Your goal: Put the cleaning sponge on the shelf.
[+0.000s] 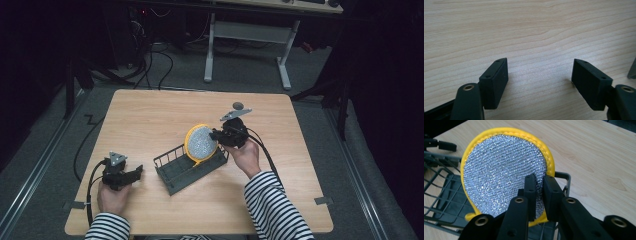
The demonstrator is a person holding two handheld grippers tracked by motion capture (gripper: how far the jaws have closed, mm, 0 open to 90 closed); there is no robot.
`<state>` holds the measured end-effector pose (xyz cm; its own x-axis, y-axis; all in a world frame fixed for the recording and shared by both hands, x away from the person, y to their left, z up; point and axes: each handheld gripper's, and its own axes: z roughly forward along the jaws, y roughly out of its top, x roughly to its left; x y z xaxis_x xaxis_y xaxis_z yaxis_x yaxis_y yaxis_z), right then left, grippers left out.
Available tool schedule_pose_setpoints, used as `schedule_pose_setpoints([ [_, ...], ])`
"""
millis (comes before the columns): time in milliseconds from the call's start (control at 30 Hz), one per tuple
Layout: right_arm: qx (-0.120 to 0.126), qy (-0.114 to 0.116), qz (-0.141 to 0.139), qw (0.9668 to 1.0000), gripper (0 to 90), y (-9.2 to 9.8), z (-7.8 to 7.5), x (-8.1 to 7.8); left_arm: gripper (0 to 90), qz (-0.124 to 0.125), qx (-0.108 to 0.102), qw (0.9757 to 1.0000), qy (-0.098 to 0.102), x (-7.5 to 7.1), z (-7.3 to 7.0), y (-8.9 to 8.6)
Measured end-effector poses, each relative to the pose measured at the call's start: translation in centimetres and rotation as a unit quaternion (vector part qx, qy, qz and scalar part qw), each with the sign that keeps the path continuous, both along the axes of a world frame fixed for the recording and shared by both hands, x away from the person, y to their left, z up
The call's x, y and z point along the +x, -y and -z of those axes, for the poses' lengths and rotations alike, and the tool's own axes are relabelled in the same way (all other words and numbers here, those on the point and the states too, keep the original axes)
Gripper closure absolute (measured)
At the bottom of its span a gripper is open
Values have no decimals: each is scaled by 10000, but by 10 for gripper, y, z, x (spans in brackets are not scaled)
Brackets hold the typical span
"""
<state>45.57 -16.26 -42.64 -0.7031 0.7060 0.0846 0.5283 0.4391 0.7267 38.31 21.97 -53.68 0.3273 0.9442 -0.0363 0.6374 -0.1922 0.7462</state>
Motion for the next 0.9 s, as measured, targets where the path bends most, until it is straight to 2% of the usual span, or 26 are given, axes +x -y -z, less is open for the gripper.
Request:
schedule_pose_setpoints([
  [133,-65,-50,-52,10000,842,1,3,-1,298,-1,11,10000,-1,0,0,0],
  [500,-23,-180,-182,9997,838,1,5,-7,298,-4,3,10000,-4,0,0,0],
  [733,163,-216,38,9996,720,14,7,-11,296,-5,-2,10000,-4,0,0,0],
  [900,411,-93,225,9989,676,31,1,-17,297,-8,19,10000,4,0,0,0],
])
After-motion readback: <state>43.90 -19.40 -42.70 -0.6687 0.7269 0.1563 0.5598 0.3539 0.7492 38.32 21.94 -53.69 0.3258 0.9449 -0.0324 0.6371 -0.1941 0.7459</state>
